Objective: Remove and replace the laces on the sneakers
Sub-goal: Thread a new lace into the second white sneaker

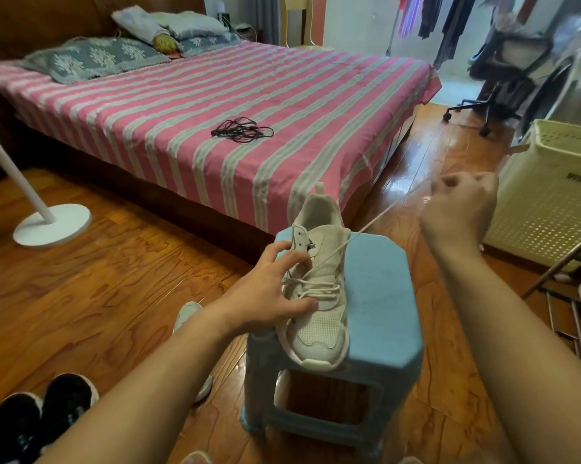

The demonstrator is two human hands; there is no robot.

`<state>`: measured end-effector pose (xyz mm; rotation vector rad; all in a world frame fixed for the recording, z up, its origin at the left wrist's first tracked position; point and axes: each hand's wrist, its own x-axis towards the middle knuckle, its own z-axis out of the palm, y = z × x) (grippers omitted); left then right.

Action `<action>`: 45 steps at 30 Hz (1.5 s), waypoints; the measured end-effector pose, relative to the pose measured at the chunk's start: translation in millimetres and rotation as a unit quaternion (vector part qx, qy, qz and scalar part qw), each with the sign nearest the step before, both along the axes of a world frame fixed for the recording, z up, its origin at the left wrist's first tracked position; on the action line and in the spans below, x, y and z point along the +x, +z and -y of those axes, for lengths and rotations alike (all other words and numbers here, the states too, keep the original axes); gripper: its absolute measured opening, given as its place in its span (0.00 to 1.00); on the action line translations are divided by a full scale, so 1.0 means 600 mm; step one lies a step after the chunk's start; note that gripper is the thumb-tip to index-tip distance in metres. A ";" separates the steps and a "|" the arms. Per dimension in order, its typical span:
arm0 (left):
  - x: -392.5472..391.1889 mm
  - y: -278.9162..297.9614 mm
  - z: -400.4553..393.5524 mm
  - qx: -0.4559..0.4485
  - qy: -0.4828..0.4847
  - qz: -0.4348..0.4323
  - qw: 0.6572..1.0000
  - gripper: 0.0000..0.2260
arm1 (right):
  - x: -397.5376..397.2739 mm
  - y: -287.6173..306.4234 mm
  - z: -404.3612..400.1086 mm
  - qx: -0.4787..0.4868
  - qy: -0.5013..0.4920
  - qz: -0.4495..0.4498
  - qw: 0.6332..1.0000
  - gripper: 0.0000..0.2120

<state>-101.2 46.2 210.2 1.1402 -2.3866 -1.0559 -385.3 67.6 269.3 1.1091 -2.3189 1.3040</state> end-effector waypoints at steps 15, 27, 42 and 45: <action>0.001 0.022 0.016 0.025 -0.011 -0.032 0.999 0.11 | 0.126 -0.066 -0.021 0.167 0.434 -0.321 0.825 0.03; 0.023 0.014 0.017 0.131 -0.020 -0.074 0.988 0.23 | -0.010 -0.076 -0.017 0.222 0.125 0.073 0.964 0.08; 0.015 -0.005 0.024 0.028 0.045 -0.065 0.996 0.35 | 0.066 -0.038 -0.019 0.097 0.240 -0.082 0.963 0.05; 0.000 0.005 0.016 0.004 0.035 -0.017 0.999 0.29 | 0.038 -0.043 -0.031 0.163 0.271 0.022 0.948 0.06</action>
